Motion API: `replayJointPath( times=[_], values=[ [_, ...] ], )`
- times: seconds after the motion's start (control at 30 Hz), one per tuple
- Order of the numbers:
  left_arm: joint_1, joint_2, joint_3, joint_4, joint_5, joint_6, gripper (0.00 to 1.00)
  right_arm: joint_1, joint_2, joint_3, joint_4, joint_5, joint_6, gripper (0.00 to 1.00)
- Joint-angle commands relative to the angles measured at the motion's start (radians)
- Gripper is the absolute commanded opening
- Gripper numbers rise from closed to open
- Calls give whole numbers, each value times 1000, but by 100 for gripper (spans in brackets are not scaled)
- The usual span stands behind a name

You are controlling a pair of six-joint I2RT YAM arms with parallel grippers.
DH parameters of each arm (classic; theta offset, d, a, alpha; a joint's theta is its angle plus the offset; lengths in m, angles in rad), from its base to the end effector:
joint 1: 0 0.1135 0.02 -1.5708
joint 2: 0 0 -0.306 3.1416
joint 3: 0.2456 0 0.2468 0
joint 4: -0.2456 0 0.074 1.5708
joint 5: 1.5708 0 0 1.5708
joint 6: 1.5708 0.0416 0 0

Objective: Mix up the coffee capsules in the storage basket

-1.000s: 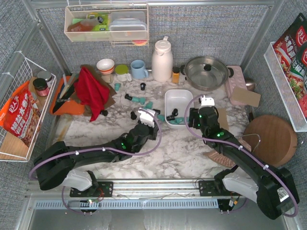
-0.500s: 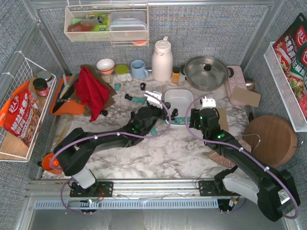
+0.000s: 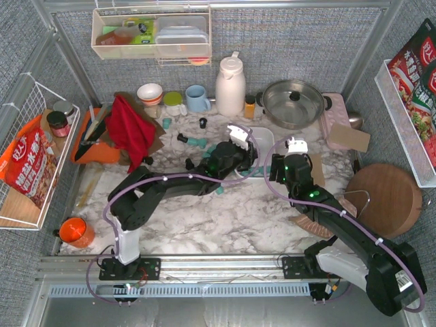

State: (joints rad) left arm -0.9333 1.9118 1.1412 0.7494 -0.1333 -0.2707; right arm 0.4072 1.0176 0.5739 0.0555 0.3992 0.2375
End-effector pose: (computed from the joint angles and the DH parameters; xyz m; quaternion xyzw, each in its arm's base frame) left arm 0.2729 -0.3592 0.2757 0.1879 0.6894 -0.3561 0.6023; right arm 0.1948 0.0664 0.2828 0.0412 0.8202 0.0170 0.5704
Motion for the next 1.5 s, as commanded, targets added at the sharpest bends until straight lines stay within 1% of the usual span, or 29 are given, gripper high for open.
replayJointPath(
  times=[0.0,0.07,0.2,0.43,0.5,0.63,0.7,0.73,0.87,1.03,1.23,1.33,1.47],
  values=[
    [1,49,52,-100,72,-46,34,-1,-7,-5,35,15,8,68],
    [2,69,67,-126,89,-57,34,0,-8,-5,34,12,9,68],
    [4,118,104,-185,74,-68,36,-1,-12,-5,33,11,10,68],
    [5,135,132,-225,70,-80,45,-1,-14,-5,32,15,10,69],
    [5,131,133,-229,66,-81,50,0,-14,-6,31,14,10,69],
    [7,114,126,-231,54,-85,65,-1,-14,-6,32,14,10,70],
    [6,91,109,-213,51,-85,68,-1,-14,-6,32,15,10,70],
    [7,83,96,-200,48,-84,68,-1,-15,-6,31,16,10,70],
    [7,-25,15,-144,-5,-61,69,-1,-16,-7,32,18,8,70],
    [6,-159,-84,-140,-90,0,69,0,-15,-7,31,19,6,70],
    [7,-286,-210,-257,-170,44,70,0,-16,-7,32,19,6,70],
    [7,-323,-262,-333,-210,10,70,-2,-15,-6,33,19,8,70],
    [7,-350,-298,-439,-210,-64,71,-1,-13,-5,31,18,8,70]
  ],
)
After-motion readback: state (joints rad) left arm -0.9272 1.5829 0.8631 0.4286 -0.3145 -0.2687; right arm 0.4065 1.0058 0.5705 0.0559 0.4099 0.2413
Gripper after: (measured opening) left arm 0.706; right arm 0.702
